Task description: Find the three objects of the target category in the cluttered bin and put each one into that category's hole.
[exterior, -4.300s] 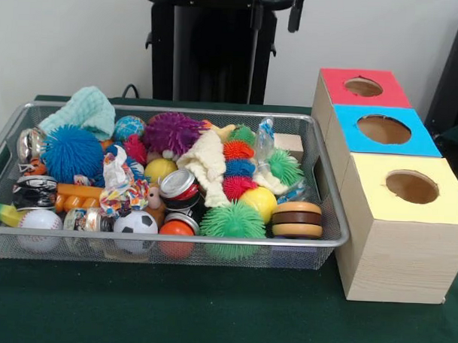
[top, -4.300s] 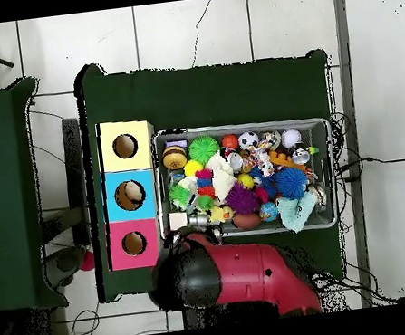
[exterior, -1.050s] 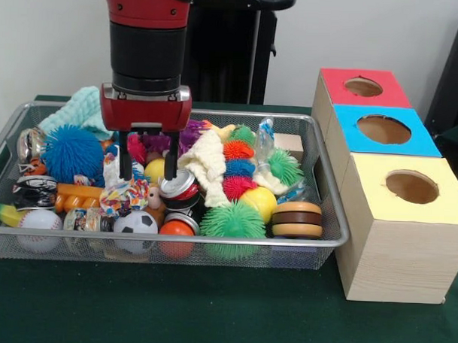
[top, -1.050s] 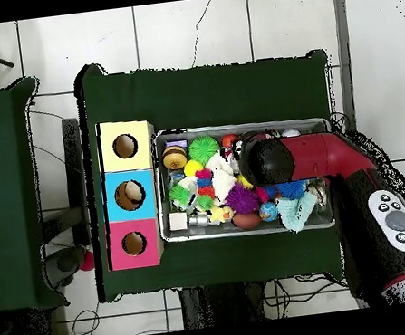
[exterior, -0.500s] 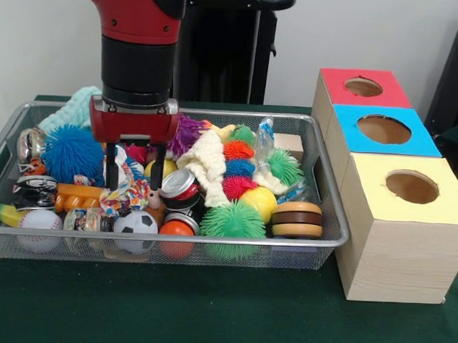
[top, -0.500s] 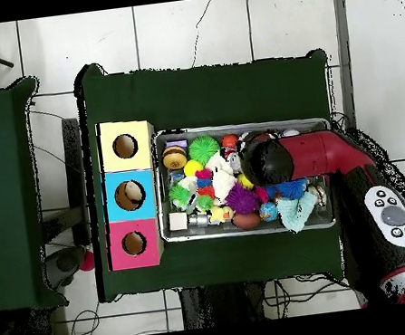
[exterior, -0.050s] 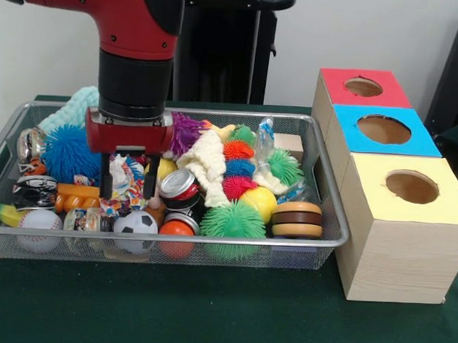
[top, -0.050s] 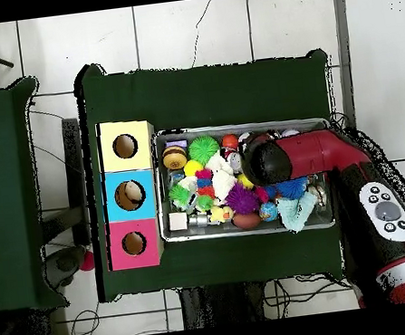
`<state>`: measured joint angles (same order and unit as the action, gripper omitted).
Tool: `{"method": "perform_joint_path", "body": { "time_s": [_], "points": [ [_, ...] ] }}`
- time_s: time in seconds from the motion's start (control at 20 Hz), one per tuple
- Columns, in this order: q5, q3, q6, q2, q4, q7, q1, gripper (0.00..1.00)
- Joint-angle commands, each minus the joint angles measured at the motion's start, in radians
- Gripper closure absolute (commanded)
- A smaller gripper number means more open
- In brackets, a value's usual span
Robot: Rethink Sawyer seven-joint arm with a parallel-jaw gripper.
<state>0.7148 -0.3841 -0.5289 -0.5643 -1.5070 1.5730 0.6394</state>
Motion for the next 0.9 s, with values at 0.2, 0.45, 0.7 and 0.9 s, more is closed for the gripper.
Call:
{"method": "perform_joint_path", "body": {
  "time_s": [0.2,0.45,0.7,0.9],
  "points": [
    [0.065,-0.015,-0.087,0.068,0.041,-0.146,-0.021,0.00],
    [0.068,0.006,-0.122,0.062,0.025,-0.150,-0.034,0.00],
    [0.067,0.027,-0.154,0.061,0.021,-0.151,-0.048,0.00],
    [0.096,0.049,-0.183,0.056,0.034,-0.184,-0.069,0.00]
  ]
}}
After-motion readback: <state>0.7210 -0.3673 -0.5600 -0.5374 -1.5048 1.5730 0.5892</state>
